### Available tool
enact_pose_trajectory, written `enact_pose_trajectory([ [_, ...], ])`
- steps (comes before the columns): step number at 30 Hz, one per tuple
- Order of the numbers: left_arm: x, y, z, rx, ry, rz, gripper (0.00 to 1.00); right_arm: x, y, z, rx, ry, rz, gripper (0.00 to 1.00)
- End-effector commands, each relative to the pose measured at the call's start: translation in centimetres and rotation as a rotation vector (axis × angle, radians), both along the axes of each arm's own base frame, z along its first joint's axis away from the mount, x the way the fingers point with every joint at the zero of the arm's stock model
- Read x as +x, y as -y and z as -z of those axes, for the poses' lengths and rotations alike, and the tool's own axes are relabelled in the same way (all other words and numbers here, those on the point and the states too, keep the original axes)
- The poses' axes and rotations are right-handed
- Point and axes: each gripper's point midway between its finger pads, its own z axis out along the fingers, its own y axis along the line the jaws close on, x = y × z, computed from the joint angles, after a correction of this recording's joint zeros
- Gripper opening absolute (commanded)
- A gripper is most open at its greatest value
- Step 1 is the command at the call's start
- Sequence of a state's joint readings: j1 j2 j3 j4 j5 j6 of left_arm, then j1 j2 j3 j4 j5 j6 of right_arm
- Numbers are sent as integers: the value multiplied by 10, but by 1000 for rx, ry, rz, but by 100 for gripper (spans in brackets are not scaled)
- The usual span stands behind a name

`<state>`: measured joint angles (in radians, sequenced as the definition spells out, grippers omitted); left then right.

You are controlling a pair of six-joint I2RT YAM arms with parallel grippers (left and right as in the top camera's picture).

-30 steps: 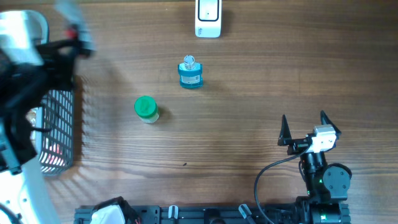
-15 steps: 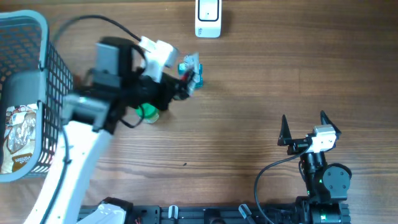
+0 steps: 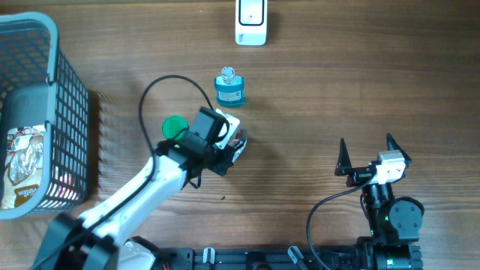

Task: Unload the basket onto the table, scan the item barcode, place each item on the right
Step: 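Lift the hex wrench pack out and drop it beside the jar, then move the left gripper back into the basket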

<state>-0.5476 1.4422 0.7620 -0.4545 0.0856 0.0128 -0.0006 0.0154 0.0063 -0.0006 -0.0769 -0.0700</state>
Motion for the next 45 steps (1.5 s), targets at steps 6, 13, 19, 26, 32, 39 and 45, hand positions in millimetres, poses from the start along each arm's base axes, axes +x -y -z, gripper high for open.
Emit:
enact_pose_trajectory([
  [6,37,2,3,51,160,-41,6,0,1,-1,-8,8,8,100],
  [13,28,20,-15,19,185,6,100,0,1,-1,-8,8,8,100],
  [19,-9,46,-268,-308,463,66,100,0,1,-1,-8,8,8,100],
  [26,-7,-201,-472,-157,962,-897,100,0,1,-1,-8,8,8,100],
  [32,-22,-336,-459,-93,946,-1406,100,0,1,-1,-8,8,8,100],
  [39,39,-431,-349,-101,561,-1471,100,0,1,-1,-8,8,8,100],
  [45,77,-453,-246,76,266,-1247,100,0,1,-1,-8,8,8,100],
])
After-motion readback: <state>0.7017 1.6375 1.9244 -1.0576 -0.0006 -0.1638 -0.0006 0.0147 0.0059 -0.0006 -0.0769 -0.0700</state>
